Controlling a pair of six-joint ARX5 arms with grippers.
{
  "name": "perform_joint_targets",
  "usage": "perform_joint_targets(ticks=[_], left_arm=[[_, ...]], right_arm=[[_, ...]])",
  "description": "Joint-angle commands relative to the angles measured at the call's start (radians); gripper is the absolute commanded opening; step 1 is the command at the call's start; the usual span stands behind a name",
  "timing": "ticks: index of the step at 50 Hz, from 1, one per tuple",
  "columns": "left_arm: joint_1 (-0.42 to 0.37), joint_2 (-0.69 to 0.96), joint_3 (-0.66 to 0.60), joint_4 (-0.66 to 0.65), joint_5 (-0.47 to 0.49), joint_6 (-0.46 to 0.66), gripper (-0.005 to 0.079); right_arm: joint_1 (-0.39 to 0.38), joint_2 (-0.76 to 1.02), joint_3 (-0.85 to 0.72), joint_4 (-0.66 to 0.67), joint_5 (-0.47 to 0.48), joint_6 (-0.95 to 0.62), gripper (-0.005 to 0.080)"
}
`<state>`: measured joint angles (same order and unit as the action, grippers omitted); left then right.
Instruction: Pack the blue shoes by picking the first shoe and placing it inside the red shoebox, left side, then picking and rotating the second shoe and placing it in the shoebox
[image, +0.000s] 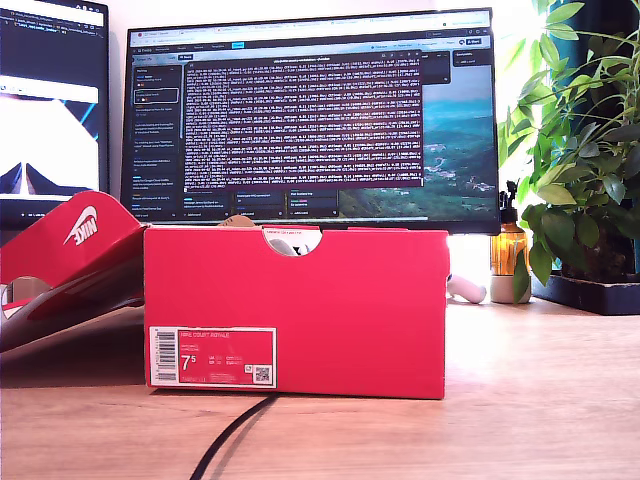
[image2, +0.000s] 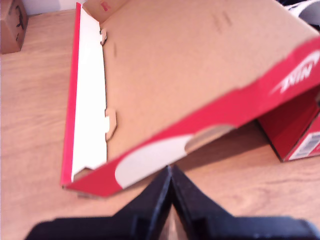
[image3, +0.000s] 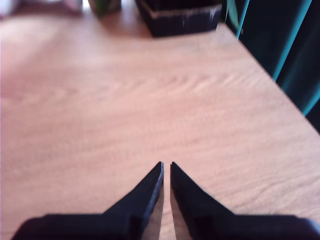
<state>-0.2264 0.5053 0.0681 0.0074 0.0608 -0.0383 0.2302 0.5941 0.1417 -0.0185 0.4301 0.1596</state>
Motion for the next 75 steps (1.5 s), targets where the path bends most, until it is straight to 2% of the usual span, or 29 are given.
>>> perform_joint_targets(ticks=[1,14,27,36,46,54,61,75], left_arm=[[0.004,-0.029,-0.03,-0.003,0.003,-0.015,-0.0011],[0.004,-0.128,-0.044,-0.051,0.002,-0.011,-0.0011],[0.005,-0.228,-0.094,-0.076,-0.016,-0.057,-0.0011],[0.003,-0.277,-0.094,-0.086,-0.012,-0.059,-0.0011],[0.003,-0.305,-0.089,-0.103,-0.011,-0.077,-0.0011],[0.003,-0.304,-0.093,-0.145,-0.018,-0.033,-0.0011],[0.003,-0.305,-0.093,-0.146,-0.021,-0.033,-0.0011],[0.004,-0.304,-0.093,-0.149,-0.043,-0.04,-0.0011]], right_arm=[[-0.003,-0.051,-0.014,-0.014,0.006,-0.002,-0.0008],[-0.003,-0.245,-0.074,-0.053,-0.012,-0.03,-0.0008],[-0.003,-0.336,-0.089,-0.117,-0.012,-0.019,-0.0008],[0.0,-0.347,-0.089,-0.141,-0.01,-0.003,-0.0008],[-0.001,-0.347,-0.08,-0.108,-0.005,0.026,-0.0008],[-0.002,-0.351,-0.085,-0.081,-0.002,-0.029,-0.0008],[-0.001,-0.356,-0.137,-0.003,-0.005,-0.036,-0.0008],[-0.002,-0.359,-0.136,-0.006,-0.002,-0.075,-0.0008]])
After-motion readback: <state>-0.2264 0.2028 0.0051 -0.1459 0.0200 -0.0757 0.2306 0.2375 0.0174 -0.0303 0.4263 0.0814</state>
